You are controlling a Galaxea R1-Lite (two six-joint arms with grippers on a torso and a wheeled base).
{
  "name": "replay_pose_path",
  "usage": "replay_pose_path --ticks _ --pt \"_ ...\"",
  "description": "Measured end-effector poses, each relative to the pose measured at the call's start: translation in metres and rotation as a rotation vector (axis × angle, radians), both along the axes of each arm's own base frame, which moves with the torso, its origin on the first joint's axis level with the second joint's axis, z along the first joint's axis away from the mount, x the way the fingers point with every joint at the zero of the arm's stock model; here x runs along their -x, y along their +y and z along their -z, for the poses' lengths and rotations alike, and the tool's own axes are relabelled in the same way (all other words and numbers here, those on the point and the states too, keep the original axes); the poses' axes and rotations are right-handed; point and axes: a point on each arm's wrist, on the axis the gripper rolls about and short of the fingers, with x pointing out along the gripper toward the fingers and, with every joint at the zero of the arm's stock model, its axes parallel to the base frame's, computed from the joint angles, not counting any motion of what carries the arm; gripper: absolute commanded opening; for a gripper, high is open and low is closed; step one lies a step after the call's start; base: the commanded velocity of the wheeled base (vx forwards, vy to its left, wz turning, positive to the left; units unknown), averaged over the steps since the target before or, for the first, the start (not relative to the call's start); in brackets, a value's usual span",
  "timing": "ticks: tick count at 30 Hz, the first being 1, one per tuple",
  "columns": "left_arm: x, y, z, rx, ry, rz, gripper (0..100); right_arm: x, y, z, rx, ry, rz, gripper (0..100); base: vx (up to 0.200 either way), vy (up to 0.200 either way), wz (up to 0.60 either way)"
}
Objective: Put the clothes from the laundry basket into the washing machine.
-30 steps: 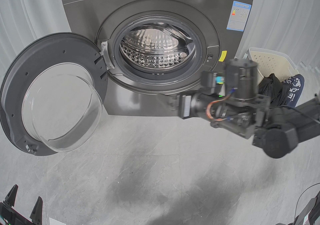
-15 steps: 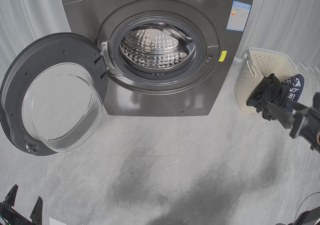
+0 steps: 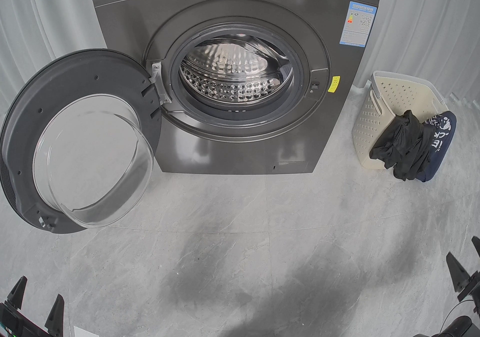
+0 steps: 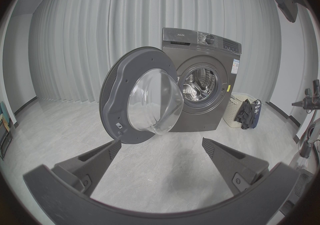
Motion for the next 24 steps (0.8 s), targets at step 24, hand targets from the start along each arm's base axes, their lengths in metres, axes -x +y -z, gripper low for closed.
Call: replay_pose_path --ticks 24 --pt "0.0 0.0 0.0 0.005 0.0 -0.001 100 0.036 0.0 0.044 0.049 -0.058 0.027 100 0.0 -0.075 0.0"
